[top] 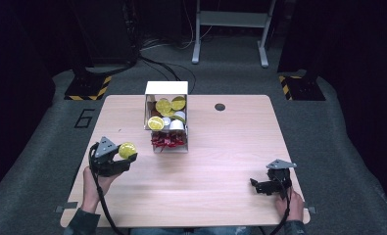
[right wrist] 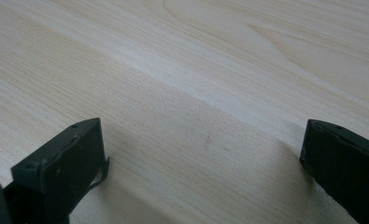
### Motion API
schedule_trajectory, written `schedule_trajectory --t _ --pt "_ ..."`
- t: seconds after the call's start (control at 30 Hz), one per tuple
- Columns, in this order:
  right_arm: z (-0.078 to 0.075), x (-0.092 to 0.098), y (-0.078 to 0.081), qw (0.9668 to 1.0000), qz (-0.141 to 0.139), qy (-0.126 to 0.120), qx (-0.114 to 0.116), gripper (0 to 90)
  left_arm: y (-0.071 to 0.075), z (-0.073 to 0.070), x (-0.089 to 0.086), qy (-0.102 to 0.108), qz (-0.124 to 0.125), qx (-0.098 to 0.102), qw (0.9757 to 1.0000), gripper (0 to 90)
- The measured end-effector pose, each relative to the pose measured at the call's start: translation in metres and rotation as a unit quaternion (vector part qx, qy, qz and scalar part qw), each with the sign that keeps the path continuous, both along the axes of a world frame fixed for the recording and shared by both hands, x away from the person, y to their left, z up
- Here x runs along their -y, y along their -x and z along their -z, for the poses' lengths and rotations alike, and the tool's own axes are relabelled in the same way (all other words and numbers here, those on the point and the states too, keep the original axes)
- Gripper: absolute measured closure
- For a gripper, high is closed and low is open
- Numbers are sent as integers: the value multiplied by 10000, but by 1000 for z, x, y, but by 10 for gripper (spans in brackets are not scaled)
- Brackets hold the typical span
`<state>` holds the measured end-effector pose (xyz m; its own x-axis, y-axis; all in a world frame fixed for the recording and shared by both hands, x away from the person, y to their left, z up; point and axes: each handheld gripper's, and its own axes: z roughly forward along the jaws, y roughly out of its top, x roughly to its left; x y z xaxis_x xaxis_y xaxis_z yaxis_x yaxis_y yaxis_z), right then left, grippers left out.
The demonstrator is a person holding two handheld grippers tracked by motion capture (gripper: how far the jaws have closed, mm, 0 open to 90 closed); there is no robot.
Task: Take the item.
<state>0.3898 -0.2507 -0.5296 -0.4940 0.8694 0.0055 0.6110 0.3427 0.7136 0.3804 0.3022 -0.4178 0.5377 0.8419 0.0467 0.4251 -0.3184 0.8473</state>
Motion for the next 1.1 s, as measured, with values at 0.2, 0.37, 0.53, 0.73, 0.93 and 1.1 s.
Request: schedule_trajectory --t 0.2,0.37,0.53,0.73,0.93,1.1 --pt "0 0 0 10000 -5 -2 3 0 -6 -10 0 -14 44 24 10000 394" --pt "0 0 0 10000 0 -4 0 0 -10 -20 1 -43 96 47 9999 394" --pt "0 0 0 10000 6 -5 -1 0 -14 -30 2 56 153 65 9998 395" --pt "0 0 0 10000 4 -5 0 0 -18 -48 4 37 240 190 9995 394" --pt "0 0 0 10000 7 -5 -4 0 -20 -61 8 -16 278 294 9992 394" --pt "0 0 0 10000 7 -7 -4 0 -20 -73 8 -32 285 339 9990 394"
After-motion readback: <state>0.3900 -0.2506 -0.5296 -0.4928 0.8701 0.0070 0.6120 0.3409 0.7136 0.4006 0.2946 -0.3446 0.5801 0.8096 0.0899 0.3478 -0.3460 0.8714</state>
